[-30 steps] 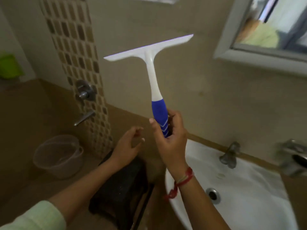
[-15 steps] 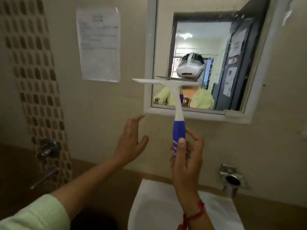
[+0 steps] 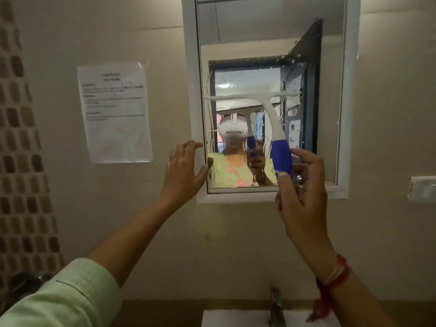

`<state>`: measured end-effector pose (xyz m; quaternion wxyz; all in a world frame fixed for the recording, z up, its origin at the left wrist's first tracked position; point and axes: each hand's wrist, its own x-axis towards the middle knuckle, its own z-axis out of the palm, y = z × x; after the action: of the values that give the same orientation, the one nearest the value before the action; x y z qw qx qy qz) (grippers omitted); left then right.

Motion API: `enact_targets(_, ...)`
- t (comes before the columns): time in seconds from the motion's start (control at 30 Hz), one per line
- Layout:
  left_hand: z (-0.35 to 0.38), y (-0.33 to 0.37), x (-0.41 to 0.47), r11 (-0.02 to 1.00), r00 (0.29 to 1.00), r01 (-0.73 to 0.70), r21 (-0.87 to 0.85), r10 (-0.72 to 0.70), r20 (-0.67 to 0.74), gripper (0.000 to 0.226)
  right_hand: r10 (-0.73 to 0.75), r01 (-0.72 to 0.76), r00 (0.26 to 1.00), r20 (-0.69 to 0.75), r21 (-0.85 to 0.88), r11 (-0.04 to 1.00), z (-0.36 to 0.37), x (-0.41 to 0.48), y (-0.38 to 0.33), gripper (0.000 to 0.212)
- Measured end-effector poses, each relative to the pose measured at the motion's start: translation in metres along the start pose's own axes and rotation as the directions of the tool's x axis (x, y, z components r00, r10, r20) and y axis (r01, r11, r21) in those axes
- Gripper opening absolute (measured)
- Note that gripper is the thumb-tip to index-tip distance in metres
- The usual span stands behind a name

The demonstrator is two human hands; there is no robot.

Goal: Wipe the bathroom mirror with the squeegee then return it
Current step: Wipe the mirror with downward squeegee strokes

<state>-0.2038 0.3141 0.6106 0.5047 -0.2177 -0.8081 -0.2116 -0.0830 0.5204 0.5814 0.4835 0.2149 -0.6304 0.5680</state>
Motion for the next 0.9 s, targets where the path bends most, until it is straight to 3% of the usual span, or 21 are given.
enact_targets(0.23, -0.005, -0.016, 0.093, 0.995, 0.975, -0.095, 0.037, 0.100, -0.198, 0.050, -0.132, 0.127, 0.990, -0.040, -0.118, 0.985, 0.040, 0.062, 0.004, 0.042)
enact_targets(0.4, 0.004, -0.027, 0.142, 0.998, 0.975, -0.059, -0.019, 0.053, -0.216, 0.053, -0.167, 0.157, 0.983, -0.074, -0.129, 0.979, 0.055, 0.099, 0.004, 0.043)
enact_targets(0.63, 0.034, -0.014, 0.144, 0.941, 0.955, -0.030, -0.337, -0.073, -0.289, 0.050, -0.361, 0.324, 0.927, -0.103, -0.265, 0.908, 0.073, 0.153, -0.006, 0.039)
enact_targets(0.9, 0.039, -0.014, 0.143, 0.931, 0.920, -0.046, -0.361, -0.101, -0.378, 0.048, -0.437, 0.393, 0.890, -0.129, -0.270, 0.879, 0.096, 0.189, -0.001, 0.043)
